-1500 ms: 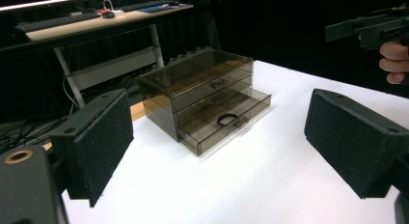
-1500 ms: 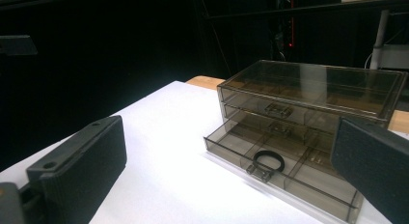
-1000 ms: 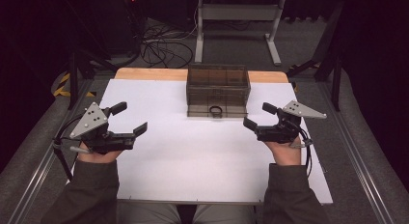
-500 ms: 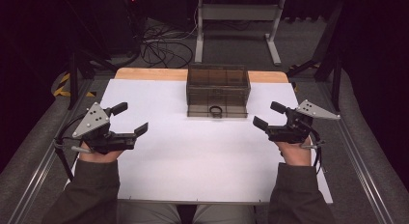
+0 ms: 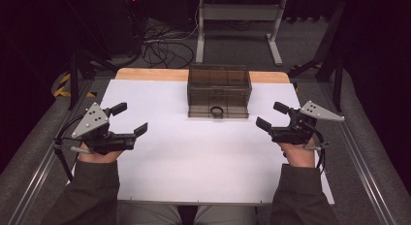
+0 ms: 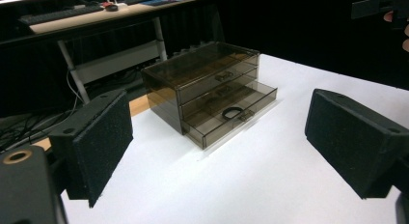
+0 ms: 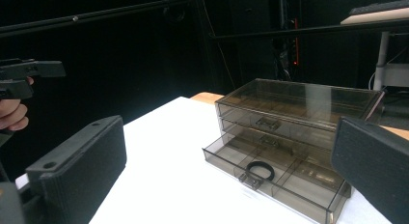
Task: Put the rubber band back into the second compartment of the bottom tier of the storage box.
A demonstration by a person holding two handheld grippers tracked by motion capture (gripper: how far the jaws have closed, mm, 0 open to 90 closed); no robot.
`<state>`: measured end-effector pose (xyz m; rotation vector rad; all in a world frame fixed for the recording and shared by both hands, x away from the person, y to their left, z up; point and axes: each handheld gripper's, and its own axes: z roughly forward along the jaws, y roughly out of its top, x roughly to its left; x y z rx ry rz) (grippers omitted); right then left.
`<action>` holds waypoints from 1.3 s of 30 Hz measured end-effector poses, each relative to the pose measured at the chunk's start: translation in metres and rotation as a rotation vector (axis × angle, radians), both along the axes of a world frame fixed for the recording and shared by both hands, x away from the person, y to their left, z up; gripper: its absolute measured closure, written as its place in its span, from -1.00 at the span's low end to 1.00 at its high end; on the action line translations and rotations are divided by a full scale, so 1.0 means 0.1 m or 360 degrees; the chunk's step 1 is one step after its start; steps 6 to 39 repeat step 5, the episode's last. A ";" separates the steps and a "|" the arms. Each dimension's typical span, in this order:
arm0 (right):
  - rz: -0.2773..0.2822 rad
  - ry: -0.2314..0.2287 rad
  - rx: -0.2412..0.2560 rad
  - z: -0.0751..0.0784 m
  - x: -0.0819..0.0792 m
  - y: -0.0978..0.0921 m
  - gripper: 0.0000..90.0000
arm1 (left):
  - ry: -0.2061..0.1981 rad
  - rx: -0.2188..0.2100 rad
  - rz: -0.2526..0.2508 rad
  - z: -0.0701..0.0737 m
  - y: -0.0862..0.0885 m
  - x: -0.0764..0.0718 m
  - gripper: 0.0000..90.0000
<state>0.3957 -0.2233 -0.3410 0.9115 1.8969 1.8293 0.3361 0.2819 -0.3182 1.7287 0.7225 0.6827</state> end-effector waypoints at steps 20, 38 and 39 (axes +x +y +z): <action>-0.0025 0.0017 -0.0059 -0.04 0.03 0.03 -1.00 | 0.0033 0.0011 0.0011 -0.05 0.02 0.06 -0.77; -0.0025 0.0017 -0.0059 -0.04 0.03 0.03 -1.00 | 0.0033 0.0011 0.0011 -0.05 0.02 0.06 -0.77; -0.0025 0.0017 -0.0059 -0.04 0.03 0.03 -1.00 | 0.0033 0.0011 0.0011 -0.05 0.02 0.06 -0.77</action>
